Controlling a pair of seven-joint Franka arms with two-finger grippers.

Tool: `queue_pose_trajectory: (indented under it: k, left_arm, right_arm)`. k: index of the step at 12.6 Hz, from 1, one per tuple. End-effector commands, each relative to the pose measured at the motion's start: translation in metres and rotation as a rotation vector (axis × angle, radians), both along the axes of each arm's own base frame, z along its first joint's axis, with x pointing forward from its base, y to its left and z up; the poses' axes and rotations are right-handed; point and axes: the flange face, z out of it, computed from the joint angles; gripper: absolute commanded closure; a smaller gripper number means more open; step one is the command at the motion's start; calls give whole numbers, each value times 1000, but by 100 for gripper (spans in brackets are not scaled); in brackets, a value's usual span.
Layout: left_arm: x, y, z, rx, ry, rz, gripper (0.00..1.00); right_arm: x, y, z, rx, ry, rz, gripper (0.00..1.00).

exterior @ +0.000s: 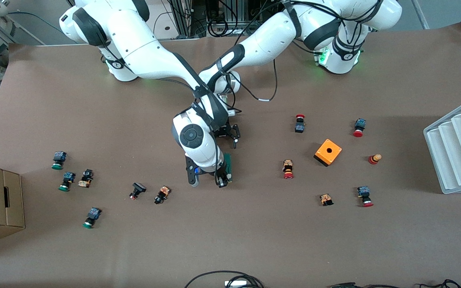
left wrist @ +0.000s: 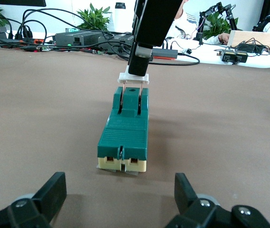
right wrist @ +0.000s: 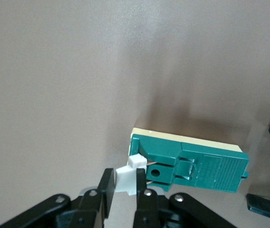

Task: Close load switch with both arms
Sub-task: 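Open the right gripper and lift it off the handle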

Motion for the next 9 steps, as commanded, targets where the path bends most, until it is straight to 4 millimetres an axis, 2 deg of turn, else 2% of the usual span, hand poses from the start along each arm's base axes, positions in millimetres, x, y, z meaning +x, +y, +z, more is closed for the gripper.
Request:
queue_pose_trajectory:
  k: [1, 6, 9]
  left_arm:
    - [-3, -1, -21, -32, 16, -4, 0]
    - [-3, -1, -21, -32, 17, -3, 0]
    - [-3, -1, -21, -34, 16, -4, 0]
  right_arm:
    - [8, 5, -12, 24, -4, -16, 75]
    - [12, 1, -22, 15, -10, -21, 75]
    - [12, 1, -20, 15, -6, -21, 75]
